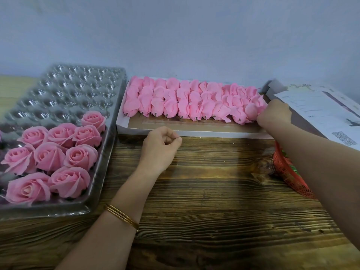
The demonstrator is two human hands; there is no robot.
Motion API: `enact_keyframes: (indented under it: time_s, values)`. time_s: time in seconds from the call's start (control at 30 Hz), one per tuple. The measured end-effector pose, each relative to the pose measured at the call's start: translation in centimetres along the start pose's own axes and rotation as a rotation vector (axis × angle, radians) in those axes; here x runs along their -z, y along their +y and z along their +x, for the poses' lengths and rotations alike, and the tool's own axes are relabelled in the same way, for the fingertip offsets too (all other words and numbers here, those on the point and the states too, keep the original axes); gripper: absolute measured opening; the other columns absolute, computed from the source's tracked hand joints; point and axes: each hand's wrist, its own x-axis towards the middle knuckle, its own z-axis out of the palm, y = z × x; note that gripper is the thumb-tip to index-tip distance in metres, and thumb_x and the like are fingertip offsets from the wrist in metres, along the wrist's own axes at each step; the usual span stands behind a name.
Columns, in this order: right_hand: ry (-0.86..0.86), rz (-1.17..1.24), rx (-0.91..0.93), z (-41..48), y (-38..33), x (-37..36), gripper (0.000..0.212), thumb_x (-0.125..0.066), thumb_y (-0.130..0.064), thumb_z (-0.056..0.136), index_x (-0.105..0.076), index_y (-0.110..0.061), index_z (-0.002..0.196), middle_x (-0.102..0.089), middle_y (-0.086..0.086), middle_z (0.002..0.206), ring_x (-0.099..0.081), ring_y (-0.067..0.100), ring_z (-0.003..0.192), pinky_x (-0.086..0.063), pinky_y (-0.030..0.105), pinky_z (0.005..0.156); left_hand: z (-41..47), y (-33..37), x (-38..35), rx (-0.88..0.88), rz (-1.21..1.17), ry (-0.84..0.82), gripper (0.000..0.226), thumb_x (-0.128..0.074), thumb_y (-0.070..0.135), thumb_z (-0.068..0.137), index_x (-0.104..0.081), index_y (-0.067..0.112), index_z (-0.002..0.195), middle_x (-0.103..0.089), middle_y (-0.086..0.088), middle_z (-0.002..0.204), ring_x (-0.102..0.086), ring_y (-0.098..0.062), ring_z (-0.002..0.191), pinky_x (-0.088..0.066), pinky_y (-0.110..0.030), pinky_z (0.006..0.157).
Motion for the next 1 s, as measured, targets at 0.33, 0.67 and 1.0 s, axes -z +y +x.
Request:
enact_keyframes:
  time_s: [0.33, 0.67, 1.0]
  values:
    - [0.056, 0.052, 0.041, 0.1, 0.5, 0.4, 0.016, -0.062, -0.017, 0.090, -0.054, -0.004, 0.093, -0.056, 0.017, 0.089, -0.062, 0.040, 0.096, -0.041, 0.034, 0.067, -0.1, 0.1, -0.1, -0.012, 0.008, 0.016, 0.003, -0.067, 0.017, 0.093, -0.066, 0.016, 0.096, -0.068, 0.001, 0.080, -0.064, -0.013, 0.080, -0.049, -0.027, 0.081]
    - [0.120, 0.159, 0.049, 0.4, 1.4, 1.9, 0.024, -0.057, -0.028, 0.090, -0.055, -0.004, 0.090, -0.051, 0.014, 0.088, -0.051, 0.033, 0.080, -0.041, 0.033, 0.068, -0.1, 0.1, 0.0, -0.012, 0.026, 0.009, 0.006, -0.067, 0.017, 0.093, -0.066, 0.016, 0.099, -0.069, -0.001, 0.083, -0.064, -0.013, 0.082, -0.046, -0.024, 0.078]
    - [0.141, 0.225, 0.042, 0.5, 1.7, 4.4, 0.032, -0.056, -0.031, 0.081, -0.052, -0.004, 0.066, -0.043, 0.010, 0.060, -0.040, 0.025, 0.051, -0.029, 0.026, 0.046, 0.0, 0.1, 0.0, -0.012, 0.024, -0.003, 0.005, -0.066, 0.017, 0.094, -0.065, 0.017, 0.099, -0.068, 0.000, 0.084, -0.063, -0.011, 0.082, -0.044, -0.020, 0.073]
